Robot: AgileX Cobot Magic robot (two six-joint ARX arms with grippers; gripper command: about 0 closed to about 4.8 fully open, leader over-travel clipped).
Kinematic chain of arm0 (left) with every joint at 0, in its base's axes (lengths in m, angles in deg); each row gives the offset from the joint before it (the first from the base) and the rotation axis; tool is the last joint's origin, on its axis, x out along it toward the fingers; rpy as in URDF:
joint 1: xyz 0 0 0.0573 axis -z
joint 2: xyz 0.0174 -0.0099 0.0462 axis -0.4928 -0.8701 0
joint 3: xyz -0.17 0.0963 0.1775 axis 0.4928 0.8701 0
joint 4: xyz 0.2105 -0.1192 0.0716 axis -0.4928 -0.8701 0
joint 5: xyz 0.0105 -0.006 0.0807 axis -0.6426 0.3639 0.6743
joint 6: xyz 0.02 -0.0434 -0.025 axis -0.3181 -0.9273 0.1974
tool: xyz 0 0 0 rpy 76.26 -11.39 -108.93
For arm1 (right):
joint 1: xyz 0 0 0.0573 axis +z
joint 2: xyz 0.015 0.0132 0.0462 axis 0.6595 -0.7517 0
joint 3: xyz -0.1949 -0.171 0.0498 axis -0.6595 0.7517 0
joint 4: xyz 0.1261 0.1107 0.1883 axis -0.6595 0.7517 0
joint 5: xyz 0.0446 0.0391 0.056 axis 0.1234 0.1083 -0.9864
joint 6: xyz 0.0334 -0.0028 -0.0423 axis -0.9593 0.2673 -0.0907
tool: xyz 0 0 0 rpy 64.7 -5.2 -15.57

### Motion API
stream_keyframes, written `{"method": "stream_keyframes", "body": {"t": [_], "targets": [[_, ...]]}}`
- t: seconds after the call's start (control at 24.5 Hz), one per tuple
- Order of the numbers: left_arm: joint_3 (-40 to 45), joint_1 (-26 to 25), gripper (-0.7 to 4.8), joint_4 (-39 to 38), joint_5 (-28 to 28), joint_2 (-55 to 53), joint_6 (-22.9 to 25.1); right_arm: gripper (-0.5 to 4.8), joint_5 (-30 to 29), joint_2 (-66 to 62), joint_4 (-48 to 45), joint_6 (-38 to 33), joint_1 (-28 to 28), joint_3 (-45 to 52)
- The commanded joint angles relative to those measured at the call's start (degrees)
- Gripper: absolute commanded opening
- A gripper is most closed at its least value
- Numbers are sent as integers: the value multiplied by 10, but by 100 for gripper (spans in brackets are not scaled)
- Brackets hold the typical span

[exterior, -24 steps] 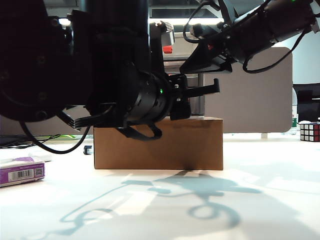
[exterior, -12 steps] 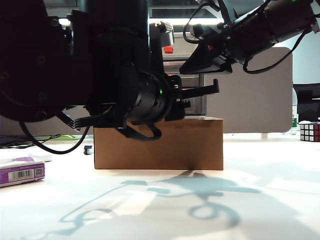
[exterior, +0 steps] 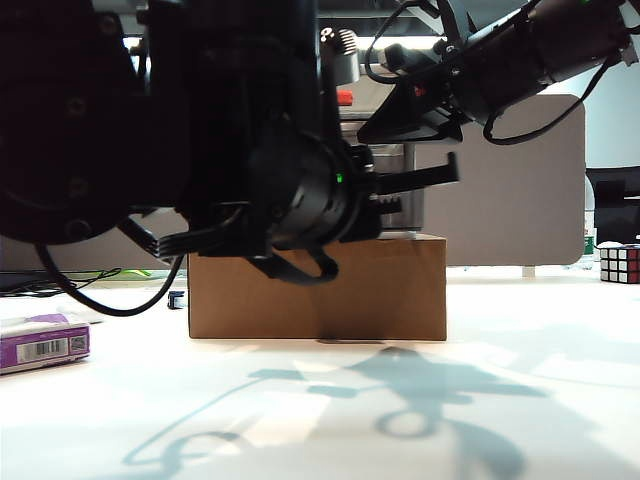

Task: Open the third layer of the drawer on the table, pick up a pack of napkins on the table and put it in, and finally close the drawer.

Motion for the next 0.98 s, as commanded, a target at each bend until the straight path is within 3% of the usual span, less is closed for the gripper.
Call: {"method": "stream_keyframes", "body": {"t": [0.04,0.45,0.86,0.9,0.98], "targets": [[1,25,-6,9,42,3,0,-6,3,2,-13,0,0,-4],[33,98,-6,19,128,20,0,-6,4,2,-13,-1,0,-4],[67,117,-1,20,132,40,-6,-6,4,2,-13,-1,0,-4],[69,119,18,20,132,40,-14,-6,4,2,-13,-1,0,-4],[76,126,116,22,132,43,-32,-6,4,2,-13,-1,0,-4]]}}
